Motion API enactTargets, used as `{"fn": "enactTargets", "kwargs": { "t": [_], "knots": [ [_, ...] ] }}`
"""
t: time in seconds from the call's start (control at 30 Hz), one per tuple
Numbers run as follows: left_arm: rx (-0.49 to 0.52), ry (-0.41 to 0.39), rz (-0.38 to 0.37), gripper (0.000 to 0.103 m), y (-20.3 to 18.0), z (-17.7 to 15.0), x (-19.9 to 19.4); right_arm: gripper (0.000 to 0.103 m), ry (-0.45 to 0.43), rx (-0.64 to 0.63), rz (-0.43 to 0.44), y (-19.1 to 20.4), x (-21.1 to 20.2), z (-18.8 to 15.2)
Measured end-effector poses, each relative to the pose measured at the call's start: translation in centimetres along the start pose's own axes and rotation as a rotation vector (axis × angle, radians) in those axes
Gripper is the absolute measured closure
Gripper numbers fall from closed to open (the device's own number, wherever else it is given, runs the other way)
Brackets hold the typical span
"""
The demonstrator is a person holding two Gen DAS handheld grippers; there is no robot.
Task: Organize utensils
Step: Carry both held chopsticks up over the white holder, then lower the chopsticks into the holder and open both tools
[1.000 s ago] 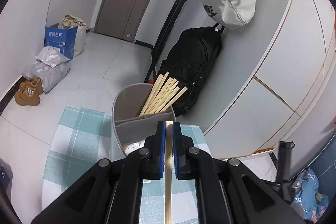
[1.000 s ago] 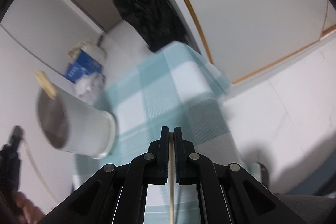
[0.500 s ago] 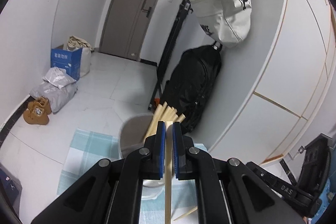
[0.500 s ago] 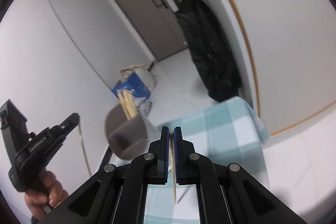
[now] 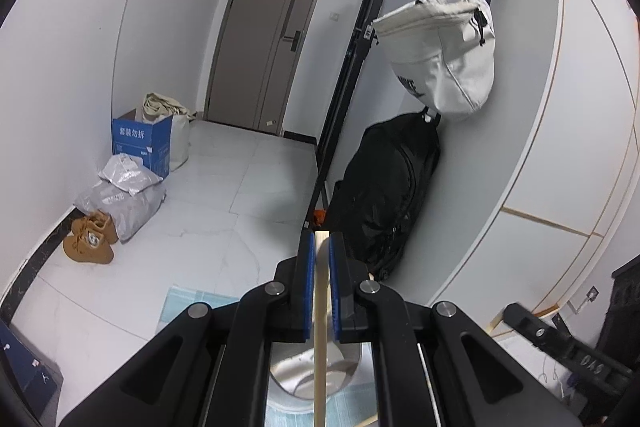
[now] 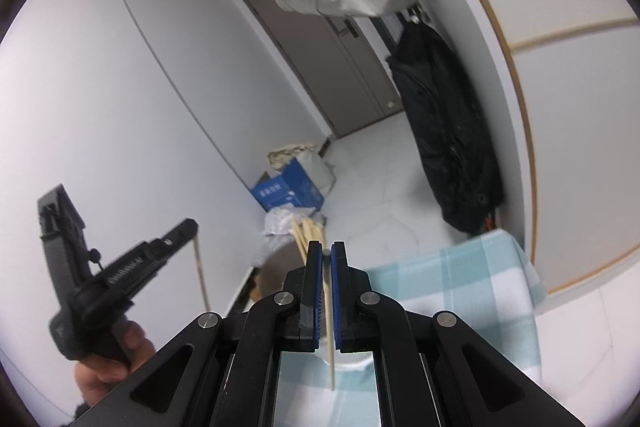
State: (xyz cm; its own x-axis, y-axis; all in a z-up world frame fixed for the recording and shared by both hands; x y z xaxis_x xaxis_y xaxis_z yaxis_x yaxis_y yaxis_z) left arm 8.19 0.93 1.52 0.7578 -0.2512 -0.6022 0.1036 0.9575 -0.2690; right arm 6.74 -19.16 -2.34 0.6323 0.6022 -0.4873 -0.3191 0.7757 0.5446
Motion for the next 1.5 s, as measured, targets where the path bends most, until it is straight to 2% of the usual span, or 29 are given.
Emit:
{"fn": "enactTargets", "kwargs": {
  "t": [0.33,0.6,0.87,1.2,1.4,1.5],
  "knots": [
    [-0.004,-0.095,0.03,0.1,1.1,4.1,-0.8,0.099,-0.042,-0.02,0.058,3.4,-0.2,5.6],
    [-0.01,-0.127,0.046,0.1,2.4,6.5,1.4,0.099,-0.063,-0.039,0.091,5.2,2.0,9.5],
    [0.008,-0.188,0.037,0.1,3.2,7.4,4.2,0.099,-0.029,-0.068,0.076,5.7,5.7,10.6],
    [0.056,-0.179,0.009,0.1,3.4,5.9,7.5,0.099,0.01,-0.083,0.033,4.5,9.4,10.3],
    [0.162,-0.186,0.016,0.1,2.3,5.1,8.0,0.099,0.064,-0.098,0.037,4.1,11.0,9.2],
    [0.181,-0.183,-0.003,0.1,2.1,4.8,7.6,0.099,0.085,-0.105,0.038,4.1,11.6,8.5]
  ]
}}
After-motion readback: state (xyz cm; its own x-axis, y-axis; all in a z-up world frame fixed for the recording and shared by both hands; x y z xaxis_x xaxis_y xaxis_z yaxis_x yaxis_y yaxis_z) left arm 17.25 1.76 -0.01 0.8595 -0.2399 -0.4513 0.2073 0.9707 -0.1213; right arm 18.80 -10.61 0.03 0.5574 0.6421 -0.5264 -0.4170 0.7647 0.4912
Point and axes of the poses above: each gripper's, at about its wrist camera, not at the fingertips, and x roughly the way its jaws point, y to its left, z to its top, the point moved 7 cm from there along x, roughly the way its jaws point, and after that the axes turned 13 degrees about y, right-handed, at the moved point
